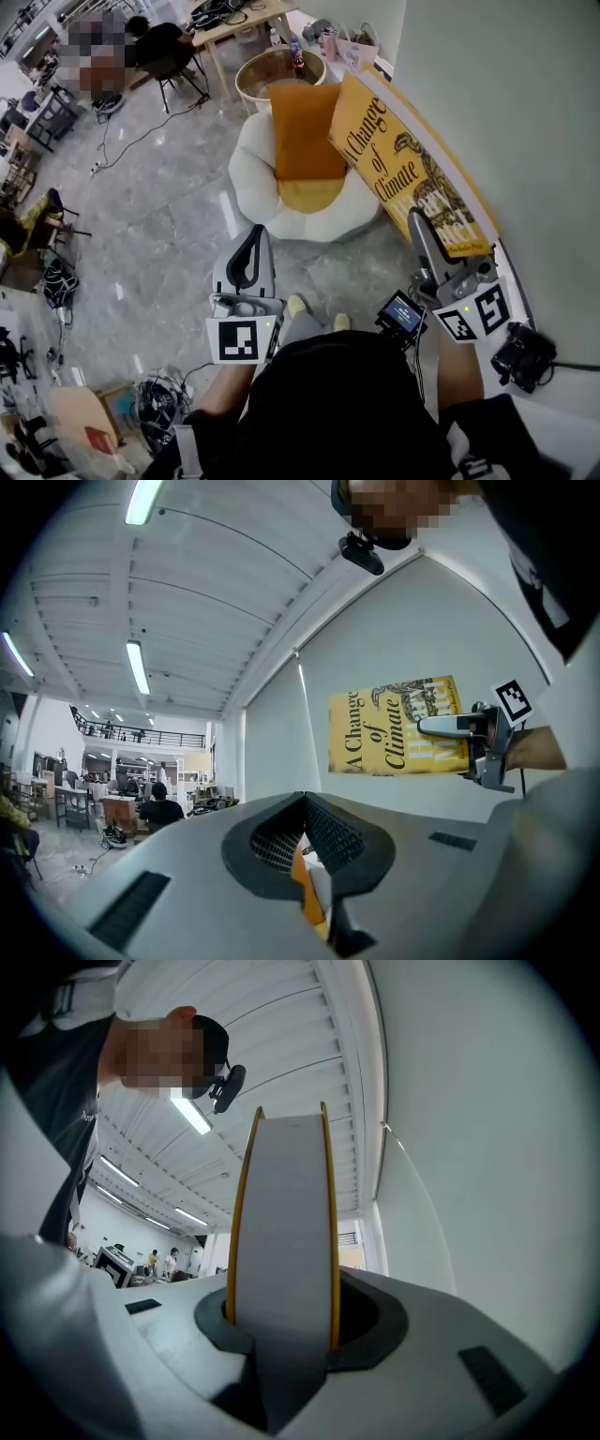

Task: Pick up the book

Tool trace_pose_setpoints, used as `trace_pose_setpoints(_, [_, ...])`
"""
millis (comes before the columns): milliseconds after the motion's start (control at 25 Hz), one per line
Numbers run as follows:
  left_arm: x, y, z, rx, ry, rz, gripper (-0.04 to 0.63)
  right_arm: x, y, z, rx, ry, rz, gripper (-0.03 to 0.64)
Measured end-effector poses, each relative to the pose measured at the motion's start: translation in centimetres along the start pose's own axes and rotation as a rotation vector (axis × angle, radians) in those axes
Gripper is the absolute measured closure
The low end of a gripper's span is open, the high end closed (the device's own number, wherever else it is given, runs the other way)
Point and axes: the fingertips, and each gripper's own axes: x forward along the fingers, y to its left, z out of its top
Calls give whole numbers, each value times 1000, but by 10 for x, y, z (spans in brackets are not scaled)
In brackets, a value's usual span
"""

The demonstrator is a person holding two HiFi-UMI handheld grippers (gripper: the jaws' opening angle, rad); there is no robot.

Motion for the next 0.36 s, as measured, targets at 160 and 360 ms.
trace_pose_setpoints(160, [-2, 2, -2, -3, 6, 17, 584, 0, -4, 2, -14, -1, 5, 463])
trace_pose_setpoints(360, [0, 9, -9, -9, 1, 39, 584, 3, -9, -4, -31, 2, 12, 463])
